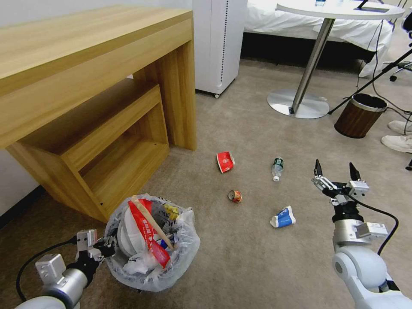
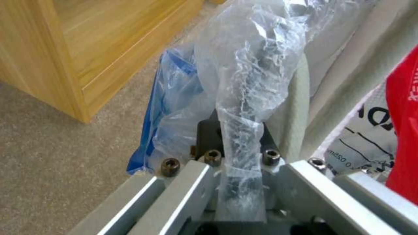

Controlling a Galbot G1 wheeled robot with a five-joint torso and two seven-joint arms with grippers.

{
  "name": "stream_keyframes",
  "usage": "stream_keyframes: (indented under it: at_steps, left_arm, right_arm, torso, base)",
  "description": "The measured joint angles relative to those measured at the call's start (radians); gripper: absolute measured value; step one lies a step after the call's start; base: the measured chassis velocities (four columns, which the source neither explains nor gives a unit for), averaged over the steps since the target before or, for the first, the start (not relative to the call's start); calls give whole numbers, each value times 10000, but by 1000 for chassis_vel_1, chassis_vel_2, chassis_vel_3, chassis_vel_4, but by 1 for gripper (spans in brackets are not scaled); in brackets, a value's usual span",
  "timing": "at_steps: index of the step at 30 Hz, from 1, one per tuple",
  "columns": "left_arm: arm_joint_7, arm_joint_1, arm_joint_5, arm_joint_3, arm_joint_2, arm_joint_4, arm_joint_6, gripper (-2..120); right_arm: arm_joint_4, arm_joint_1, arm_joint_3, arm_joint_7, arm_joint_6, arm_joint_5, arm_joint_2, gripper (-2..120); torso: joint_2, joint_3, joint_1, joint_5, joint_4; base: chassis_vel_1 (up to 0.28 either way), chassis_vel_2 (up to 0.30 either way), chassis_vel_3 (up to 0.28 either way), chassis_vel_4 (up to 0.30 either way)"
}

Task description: Pick up the trash bin and place the garbage on the floor into it.

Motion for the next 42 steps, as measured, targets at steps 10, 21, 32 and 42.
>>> stream_keyframes:
  at_steps: [10,21,32,42]
  left_arm:
    - [18,56,-58,76,173,69,85,0]
    - [98,138,1,108,278,93,95,0]
    - [151,232,97,82,243,69,42,0]
    - [157,244,137,91,167,68,-32,0]
  right_arm:
    - [105,-234,70,-103,192,-70,61,100]
    - [232,-478,101,-174,278,-104,168,100]
    - [365,-523,119,-215,275,-1,189,100]
    - [296,-551,131,-262,372,0,202,100]
  torso:
    - [0,0,-1,-2,0]
    - [0,0,-1,-1,0]
    - [0,0,-1,-1,1]
    - [0,0,-1,-1,0]
  base:
    - [0,0,0,0]
    - [0,0,0,0]
    - [-14,-12,-10,-11]
    - [-78,-75,-64,-70]
